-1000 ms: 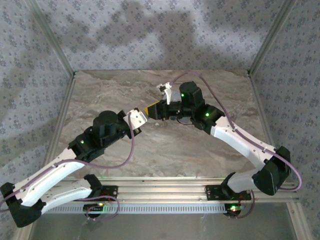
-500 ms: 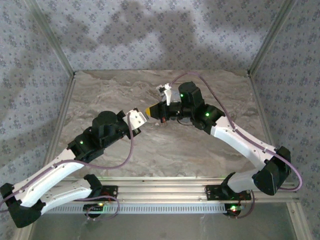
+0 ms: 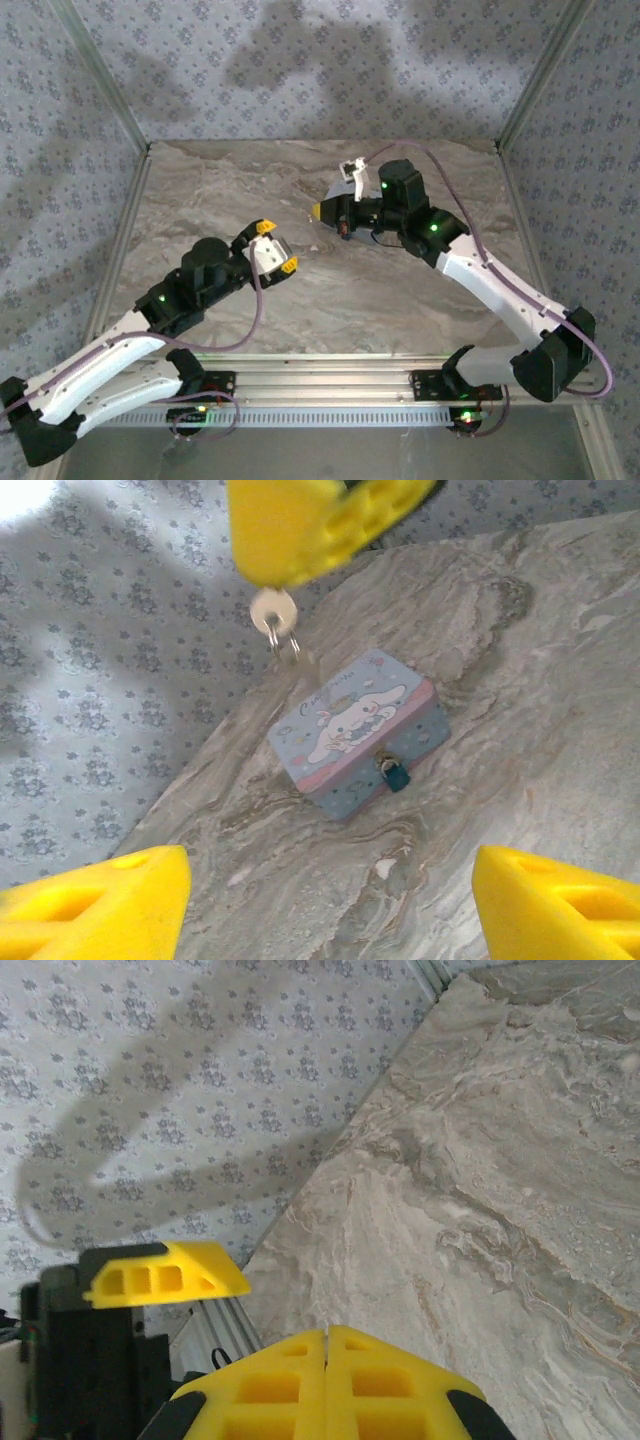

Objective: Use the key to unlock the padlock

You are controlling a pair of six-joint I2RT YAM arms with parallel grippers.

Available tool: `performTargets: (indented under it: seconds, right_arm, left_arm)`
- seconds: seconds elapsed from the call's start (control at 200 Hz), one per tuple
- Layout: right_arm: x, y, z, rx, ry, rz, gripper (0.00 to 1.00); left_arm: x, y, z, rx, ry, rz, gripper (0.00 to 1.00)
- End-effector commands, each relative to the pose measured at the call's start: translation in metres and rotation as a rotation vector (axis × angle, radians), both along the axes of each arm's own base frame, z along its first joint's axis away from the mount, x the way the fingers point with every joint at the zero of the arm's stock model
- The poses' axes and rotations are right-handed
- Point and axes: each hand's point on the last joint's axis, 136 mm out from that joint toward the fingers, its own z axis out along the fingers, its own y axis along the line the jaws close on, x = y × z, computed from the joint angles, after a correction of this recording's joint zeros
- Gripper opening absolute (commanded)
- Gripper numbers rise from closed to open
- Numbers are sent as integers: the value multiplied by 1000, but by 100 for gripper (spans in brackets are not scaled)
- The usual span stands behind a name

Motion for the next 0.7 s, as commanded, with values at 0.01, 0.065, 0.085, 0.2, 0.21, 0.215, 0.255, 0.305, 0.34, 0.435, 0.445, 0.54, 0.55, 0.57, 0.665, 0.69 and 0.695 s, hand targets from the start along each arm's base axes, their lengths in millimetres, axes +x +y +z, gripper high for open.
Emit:
performTargets:
  seconds: [0.01,0.065,0.085,0.2,0.21,0.215,0.255,0.305,0.34,0.435,0.445,0.54,0.55,0.57,0.665,0.69,0.695]
  right_arm:
    - [-2,-9,-1,1,48,-36,0]
    - [0,-11,-2,1,68,-53,0]
    - [1,-12,-3,-1,78,-62,0]
    - [5,-17,-10,-12,141,-113,0]
    - [5,-18,-10,-12,145,-117,0]
    - [5,-18,-10,-11,147,-118,0]
    - [6,-19,-13,-12,164,-131,0]
    - [8,-21,-15,-12,189,-151,0]
    - [9,-22,-17,-11,206,-164,0]
    - [11,-24,-21,-5,247,-196,0]
    - [11,-24,-22,-4,251,-199,0]
    - [12,-25,-26,-6,273,-220,0]
    - [12,-25,-25,-6,272,-221,0]
    - [12,-25,-25,-6,272,-220,0]
    - [12,-25,-29,-22,278,-233,0]
    - [12,-26,-31,-27,288,-242,0]
    - [12,-26,-31,-27,289,-243,0]
  left_arm:
    - [-5,-7,14,-69,-49,-56,72]
    - [-4,-11,15,-77,-54,-63,70]
    - [-3,-12,16,-79,-56,-65,69]
    - [3,-25,21,-85,-74,-87,66]
    - [4,-26,22,-86,-75,-90,66]
    - [4,-27,21,-85,-76,-90,66]
    - [8,-33,22,-81,-78,-99,66]
    - [13,-40,22,-74,-76,-103,65]
    - [17,-45,21,-71,-72,-105,65]
    - [25,-57,22,-71,-69,-112,63]
    - [26,-58,22,-72,-69,-112,63]
    - [35,-63,26,-84,-88,-94,62]
    - [37,-64,26,-84,-89,-90,62]
    - [40,-64,27,-87,-93,-80,62]
    - [51,-64,30,-88,-99,-41,62]
    - [54,-64,32,-89,-100,-34,62]
    - [54,-64,32,-90,-100,-34,62]
